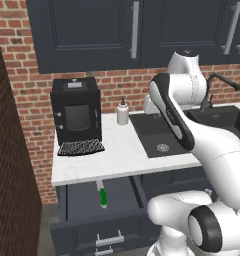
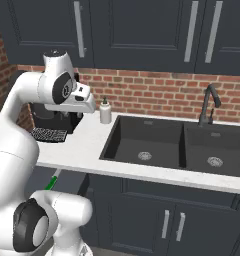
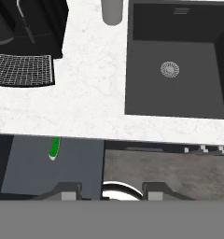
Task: Pick up the knife from the drawer and place it on the cutting board. Then place the meat from the plate to the cutting board.
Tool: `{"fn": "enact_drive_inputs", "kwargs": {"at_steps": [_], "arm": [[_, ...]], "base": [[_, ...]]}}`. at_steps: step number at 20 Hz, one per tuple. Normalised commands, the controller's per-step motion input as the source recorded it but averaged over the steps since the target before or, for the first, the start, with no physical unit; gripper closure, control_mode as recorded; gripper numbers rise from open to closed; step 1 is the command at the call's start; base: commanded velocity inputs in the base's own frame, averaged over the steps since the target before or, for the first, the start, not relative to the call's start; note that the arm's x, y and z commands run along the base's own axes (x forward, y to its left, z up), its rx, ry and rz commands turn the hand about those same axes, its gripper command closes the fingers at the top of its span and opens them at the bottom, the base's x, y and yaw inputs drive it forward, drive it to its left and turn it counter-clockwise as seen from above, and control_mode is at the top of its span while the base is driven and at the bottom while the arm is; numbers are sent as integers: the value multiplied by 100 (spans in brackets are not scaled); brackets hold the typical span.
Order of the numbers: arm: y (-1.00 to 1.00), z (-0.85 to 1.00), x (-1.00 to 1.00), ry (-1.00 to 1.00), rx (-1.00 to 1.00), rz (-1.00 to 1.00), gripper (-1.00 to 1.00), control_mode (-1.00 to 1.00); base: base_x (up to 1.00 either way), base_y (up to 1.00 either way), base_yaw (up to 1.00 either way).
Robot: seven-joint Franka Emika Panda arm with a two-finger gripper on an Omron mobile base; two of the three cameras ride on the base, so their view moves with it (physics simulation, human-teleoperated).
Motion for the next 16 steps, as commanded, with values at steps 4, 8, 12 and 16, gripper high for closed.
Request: {"fn": "enact_drive_inputs", "kwargs": {"at_steps": [4,8,12,16], "arm": [[0,-3,-9,-2,0,0,-100,100],[0,0,0,0,0,0,-100,100],[0,0,0,0,0,0,-100,100],[0,0,0,0,0,0,-100,100]], "base": [[0,0,0],[-1,-43,7],[-19,-70,26],[-4,-39,41]]}}
